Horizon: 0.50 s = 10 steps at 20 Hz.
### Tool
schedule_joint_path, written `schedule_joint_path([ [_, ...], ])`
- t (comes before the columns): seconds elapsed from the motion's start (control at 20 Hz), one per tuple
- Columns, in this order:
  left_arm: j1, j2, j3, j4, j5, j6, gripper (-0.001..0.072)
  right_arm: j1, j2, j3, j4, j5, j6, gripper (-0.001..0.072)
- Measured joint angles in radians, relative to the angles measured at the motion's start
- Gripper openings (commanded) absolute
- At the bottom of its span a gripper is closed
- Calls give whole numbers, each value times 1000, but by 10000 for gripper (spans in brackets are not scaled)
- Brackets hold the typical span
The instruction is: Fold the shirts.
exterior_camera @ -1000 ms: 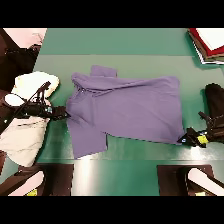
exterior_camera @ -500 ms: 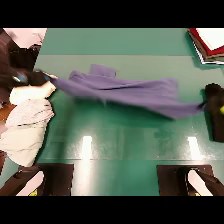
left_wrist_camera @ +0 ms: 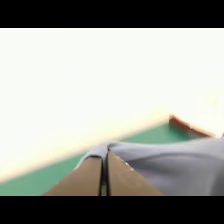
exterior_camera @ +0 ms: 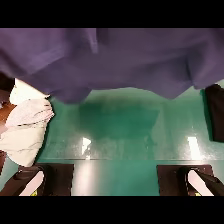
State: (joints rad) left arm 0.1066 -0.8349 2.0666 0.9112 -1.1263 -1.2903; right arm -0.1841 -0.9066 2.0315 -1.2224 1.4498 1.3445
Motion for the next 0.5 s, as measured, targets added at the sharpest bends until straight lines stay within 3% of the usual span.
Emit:
schedule_joint_path([
  [0.25,0,2,48,-26,-69,-62,26,1,20,43,-8,-12,7,11],
  [0.5,0,-31,-287,-28,-103,-90,27,1,-48,-123,-9,21,9,11],
])
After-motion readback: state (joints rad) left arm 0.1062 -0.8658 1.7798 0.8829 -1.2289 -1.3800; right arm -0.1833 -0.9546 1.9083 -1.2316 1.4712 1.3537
